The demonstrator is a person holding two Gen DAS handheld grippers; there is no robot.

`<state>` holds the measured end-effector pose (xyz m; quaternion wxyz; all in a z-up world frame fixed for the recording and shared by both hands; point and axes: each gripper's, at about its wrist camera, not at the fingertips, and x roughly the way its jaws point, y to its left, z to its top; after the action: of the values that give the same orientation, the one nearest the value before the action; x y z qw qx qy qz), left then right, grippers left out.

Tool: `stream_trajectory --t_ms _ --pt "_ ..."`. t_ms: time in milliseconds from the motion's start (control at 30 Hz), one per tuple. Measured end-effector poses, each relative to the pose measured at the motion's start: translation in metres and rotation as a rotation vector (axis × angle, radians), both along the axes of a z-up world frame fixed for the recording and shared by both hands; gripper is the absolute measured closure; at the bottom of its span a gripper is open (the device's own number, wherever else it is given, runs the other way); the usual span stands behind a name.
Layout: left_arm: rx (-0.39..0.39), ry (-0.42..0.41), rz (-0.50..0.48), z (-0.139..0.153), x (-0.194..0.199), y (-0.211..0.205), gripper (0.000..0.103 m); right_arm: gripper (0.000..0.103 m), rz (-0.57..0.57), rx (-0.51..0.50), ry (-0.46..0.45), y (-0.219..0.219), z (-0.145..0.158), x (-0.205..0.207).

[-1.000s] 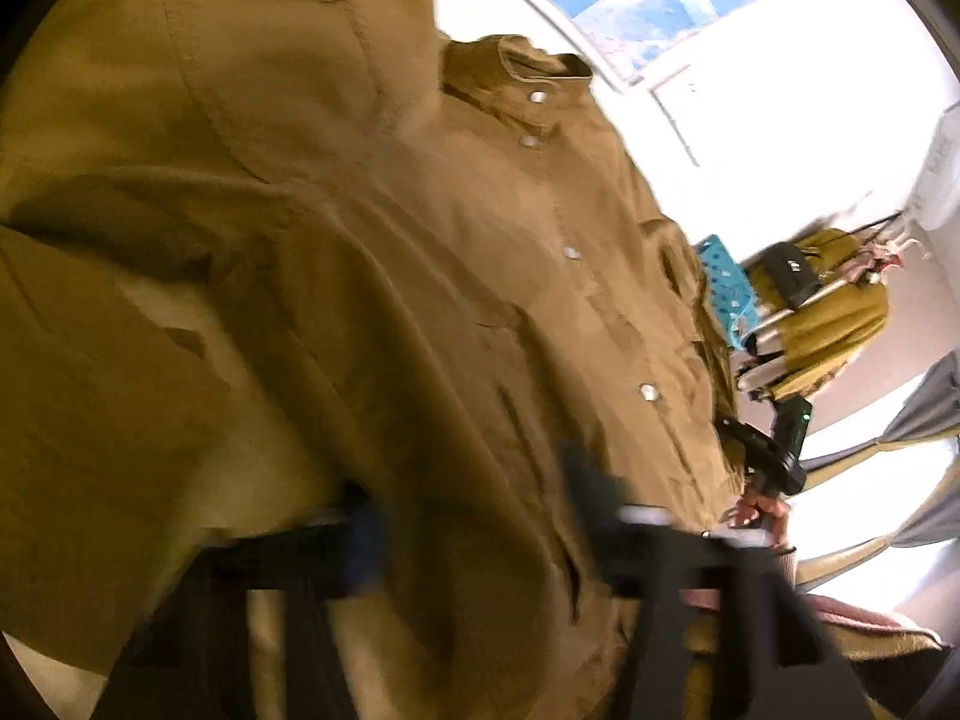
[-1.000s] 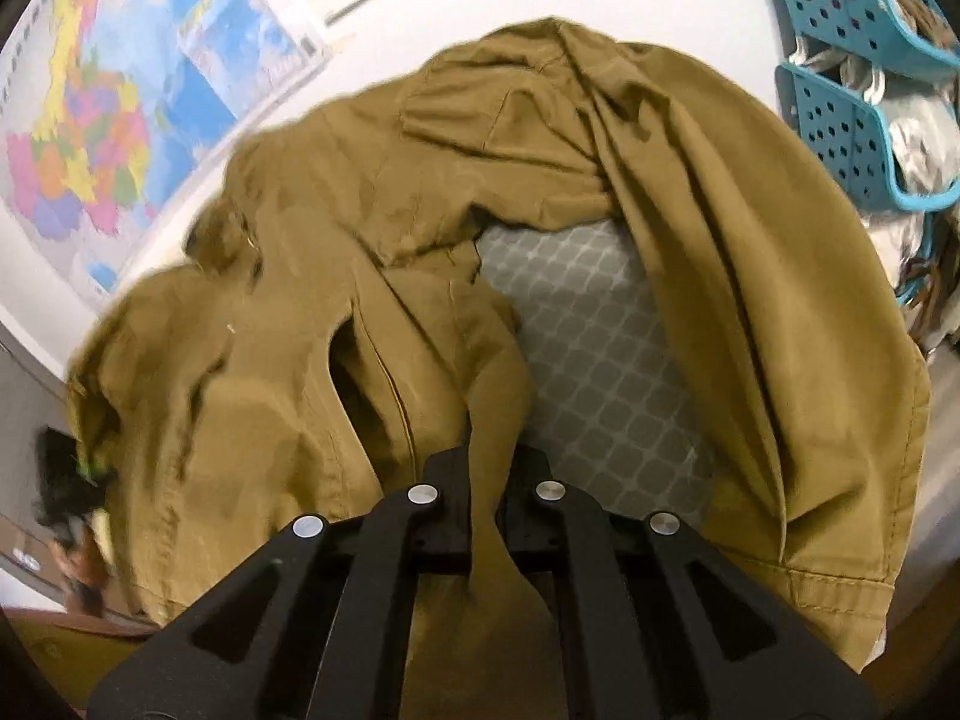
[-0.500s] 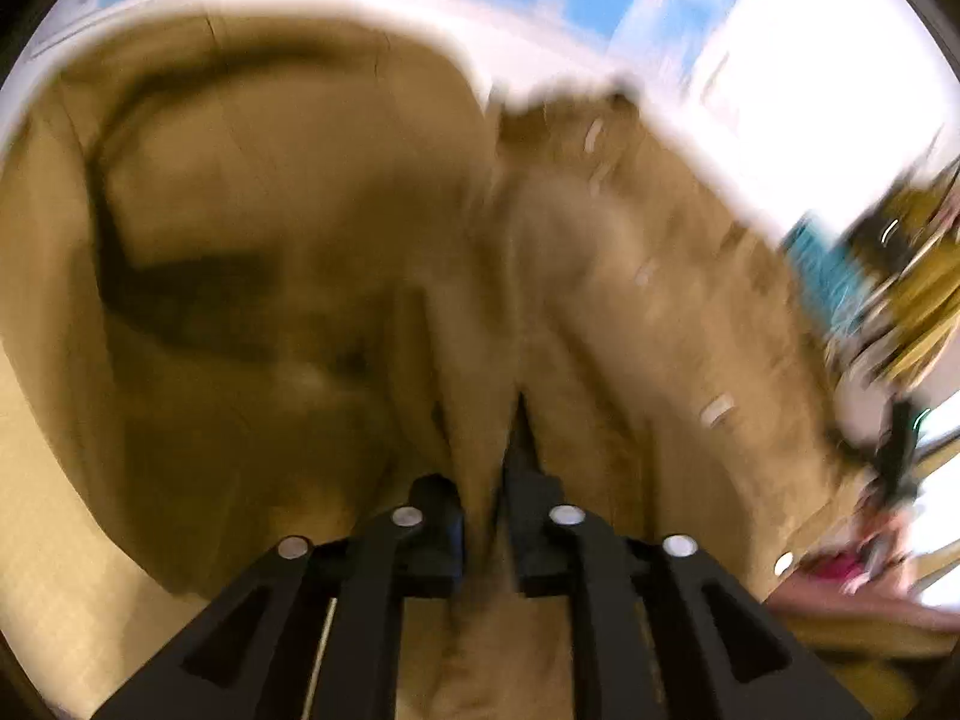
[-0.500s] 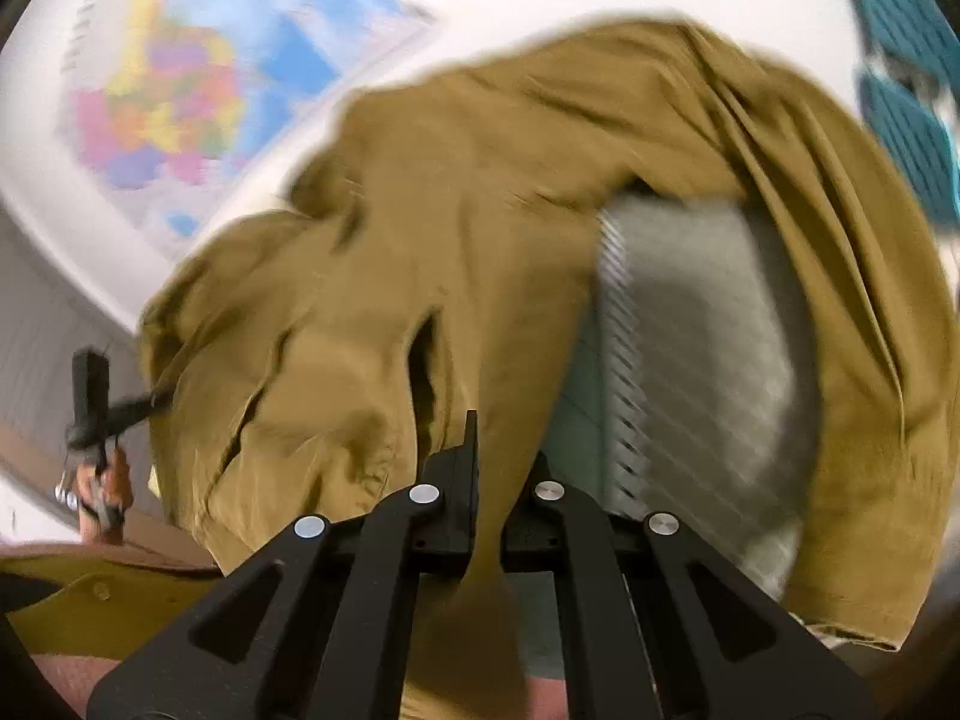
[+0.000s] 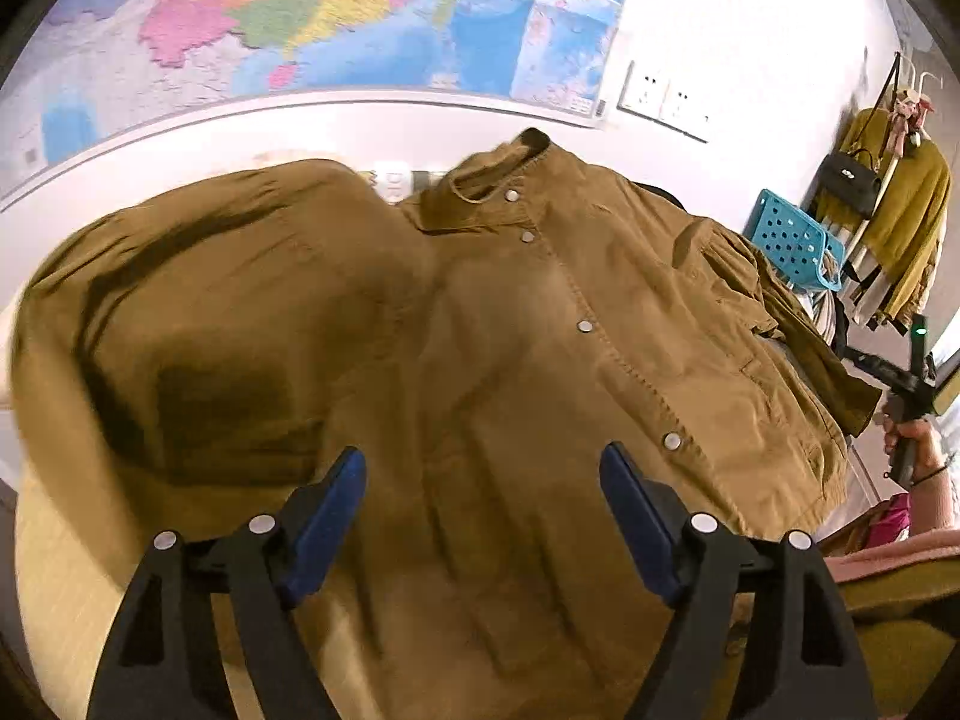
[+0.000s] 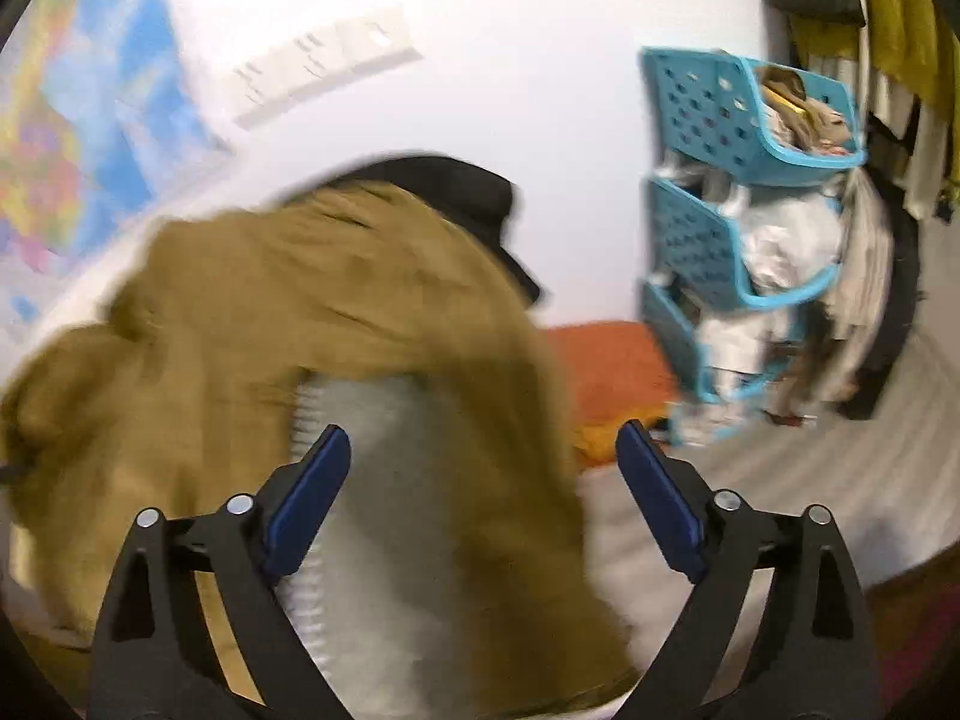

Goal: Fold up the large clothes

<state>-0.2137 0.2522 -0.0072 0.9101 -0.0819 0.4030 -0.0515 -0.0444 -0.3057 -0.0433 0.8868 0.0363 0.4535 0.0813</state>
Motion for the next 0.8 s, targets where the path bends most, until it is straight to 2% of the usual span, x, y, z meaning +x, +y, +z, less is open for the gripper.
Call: stream_trajectory --t_ms 33,67,100,133,167,200,233,267,433,533,633,733,800 --pt "-0.003 0.009 -0.010 -0.003 0.005 -0.003 0.026 0.012 0.022 0.011 0.043 -0.001 -0.012 0.008" --pt "-0.010 0.022 -0.024 -0.006 0.014 -0.008 0.026 0.018 0.031 0.012 0.076 -0.004 -0.021 0.013" --pt "-0.015 0.031 -0.033 -0.010 0.019 -0.012 0.026 0.028 0.040 0.007 0.112 -0.003 -0.030 0.018" --pt "-0.018 0.040 -0.044 -0.014 0.024 -0.016 0.026 0.055 0.053 0.010 0.139 0.000 -0.037 0.022" --pt "-0.019 0.050 -0.059 -0.016 0.032 -0.021 0.026 0.069 0.064 0.024 0.164 -0.001 -0.041 0.025" --pt "-0.023 0.055 -0.071 -0.019 0.035 -0.024 0.026 0.074 0.059 0.030 0.165 -0.003 -0.041 0.024" --pt "-0.027 0.062 -0.083 -0.023 0.040 -0.028 0.026 0.084 0.058 0.054 0.153 -0.005 -0.034 0.024" --pt "-0.028 0.072 -0.097 -0.025 0.048 -0.032 0.026 0.088 0.070 0.090 0.137 -0.008 -0.026 0.023" --pt "-0.028 0.084 -0.160 -0.028 0.075 -0.048 0.026 0.091 0.206 0.213 0.025 0.009 0.053 0.024" --pt "-0.038 0.072 -0.200 -0.021 0.093 -0.052 0.026 0.091 0.368 0.277 -0.022 0.042 0.111 0.028" --pt "-0.037 0.049 -0.228 -0.012 0.105 -0.055 0.026 0.091 0.578 0.349 -0.033 0.103 0.160 0.032" --pt "-0.044 0.017 -0.255 -0.003 0.111 -0.055 0.026 0.090 0.751 0.355 -0.013 0.176 0.181 0.029" --pt "-0.056 -0.004 -0.266 0.002 0.114 -0.050 0.025 0.088 0.826 0.359 0.025 0.218 0.180 0.030"
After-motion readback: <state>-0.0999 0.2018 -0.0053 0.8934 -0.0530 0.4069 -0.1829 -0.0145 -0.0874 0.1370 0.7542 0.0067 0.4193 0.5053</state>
